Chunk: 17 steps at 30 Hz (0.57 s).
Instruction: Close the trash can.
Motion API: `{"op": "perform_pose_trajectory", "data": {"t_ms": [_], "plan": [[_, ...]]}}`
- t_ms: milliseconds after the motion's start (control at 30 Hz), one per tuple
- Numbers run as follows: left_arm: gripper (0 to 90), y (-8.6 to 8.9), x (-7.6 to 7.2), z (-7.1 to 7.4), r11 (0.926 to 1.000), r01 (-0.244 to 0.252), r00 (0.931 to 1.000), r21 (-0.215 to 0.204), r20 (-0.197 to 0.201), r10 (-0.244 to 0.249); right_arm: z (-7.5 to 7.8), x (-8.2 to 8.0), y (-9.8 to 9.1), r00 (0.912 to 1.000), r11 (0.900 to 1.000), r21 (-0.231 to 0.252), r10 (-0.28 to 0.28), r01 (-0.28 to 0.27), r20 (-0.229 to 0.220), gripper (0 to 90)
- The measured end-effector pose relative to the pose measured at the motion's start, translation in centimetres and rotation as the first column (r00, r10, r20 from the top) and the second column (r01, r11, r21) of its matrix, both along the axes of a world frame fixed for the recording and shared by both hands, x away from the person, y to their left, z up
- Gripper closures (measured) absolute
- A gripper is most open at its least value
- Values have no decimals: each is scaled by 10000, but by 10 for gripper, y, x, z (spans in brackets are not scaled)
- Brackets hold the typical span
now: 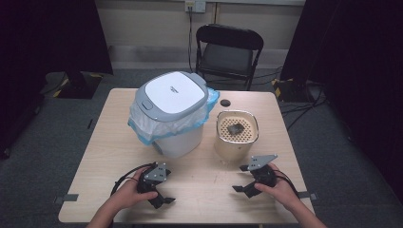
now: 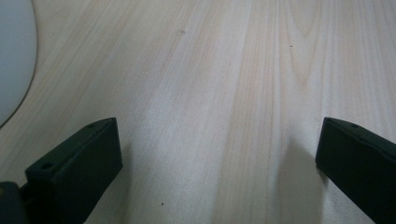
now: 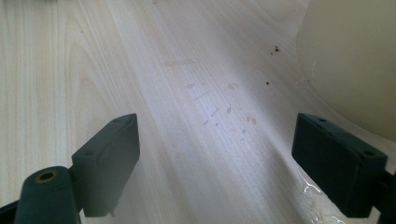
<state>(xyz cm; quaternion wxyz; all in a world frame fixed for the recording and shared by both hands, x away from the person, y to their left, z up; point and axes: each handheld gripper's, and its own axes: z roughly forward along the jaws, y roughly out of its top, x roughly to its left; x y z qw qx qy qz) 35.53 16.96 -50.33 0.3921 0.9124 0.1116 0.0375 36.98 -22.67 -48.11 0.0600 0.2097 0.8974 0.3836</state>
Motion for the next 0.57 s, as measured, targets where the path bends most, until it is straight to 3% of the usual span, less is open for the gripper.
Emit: {"op": "perform_pose_trajectory", "data": {"t_ms": [567], "plan": [[0,0,0,0,10000,-4,10000,4,-12,4,-7,-1,4,9996,9993,-356,116,-107,259,146]]}}
